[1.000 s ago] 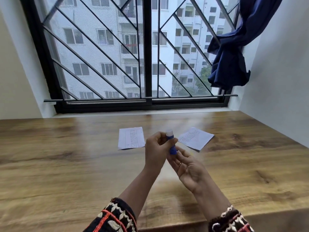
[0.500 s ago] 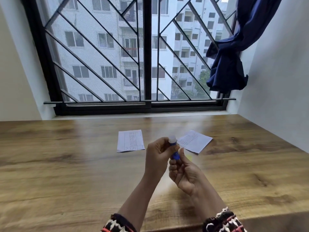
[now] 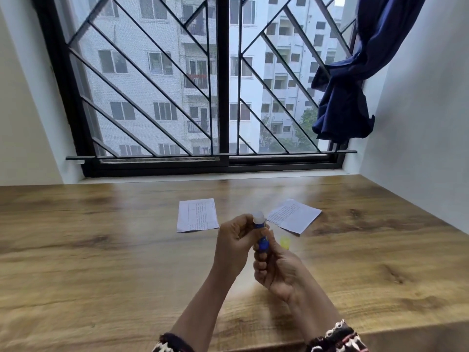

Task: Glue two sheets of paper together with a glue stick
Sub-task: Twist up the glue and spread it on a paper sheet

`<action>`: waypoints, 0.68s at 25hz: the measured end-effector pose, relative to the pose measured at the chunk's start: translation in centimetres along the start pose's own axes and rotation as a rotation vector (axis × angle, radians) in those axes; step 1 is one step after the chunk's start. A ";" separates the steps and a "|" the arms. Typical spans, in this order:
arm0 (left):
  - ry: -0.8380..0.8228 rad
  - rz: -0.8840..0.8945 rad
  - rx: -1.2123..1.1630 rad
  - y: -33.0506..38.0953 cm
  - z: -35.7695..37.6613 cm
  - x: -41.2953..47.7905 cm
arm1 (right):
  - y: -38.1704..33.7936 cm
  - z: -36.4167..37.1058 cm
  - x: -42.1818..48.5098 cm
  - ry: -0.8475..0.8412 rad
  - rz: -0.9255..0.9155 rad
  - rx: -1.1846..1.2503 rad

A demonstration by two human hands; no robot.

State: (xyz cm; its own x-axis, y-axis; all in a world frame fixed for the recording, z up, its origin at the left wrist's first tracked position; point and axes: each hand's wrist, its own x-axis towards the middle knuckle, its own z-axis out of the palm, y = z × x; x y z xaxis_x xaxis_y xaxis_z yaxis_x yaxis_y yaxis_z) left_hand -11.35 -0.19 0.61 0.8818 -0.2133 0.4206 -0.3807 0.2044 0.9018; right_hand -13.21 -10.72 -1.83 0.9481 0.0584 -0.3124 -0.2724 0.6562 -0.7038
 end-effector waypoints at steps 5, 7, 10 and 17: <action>0.059 0.006 0.005 0.5 -0.4 0.1 | 0.1 -0.1 -0.6 -0.081 -0.092 0.158; 0.048 0.006 0.012 0.5 -0.4 0.2 | 0.3 -0.4 -0.3 -0.092 -0.088 0.195; 0.019 0.004 0.017 0.4 -0.4 0.0 | 0.2 -0.2 -0.3 -0.070 -0.024 0.147; 0.046 0.032 0.055 0.6 -0.2 0.6 | -0.2 0.3 -0.8 -0.090 -0.040 0.125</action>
State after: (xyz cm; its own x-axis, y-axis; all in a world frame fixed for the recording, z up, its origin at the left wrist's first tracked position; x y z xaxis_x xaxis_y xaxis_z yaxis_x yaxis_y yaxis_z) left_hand -11.01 0.05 1.39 0.8806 -0.1628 0.4450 -0.4221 0.1569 0.8928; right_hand -13.80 -10.68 -1.21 0.9703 0.0936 -0.2232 -0.2166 0.7475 -0.6280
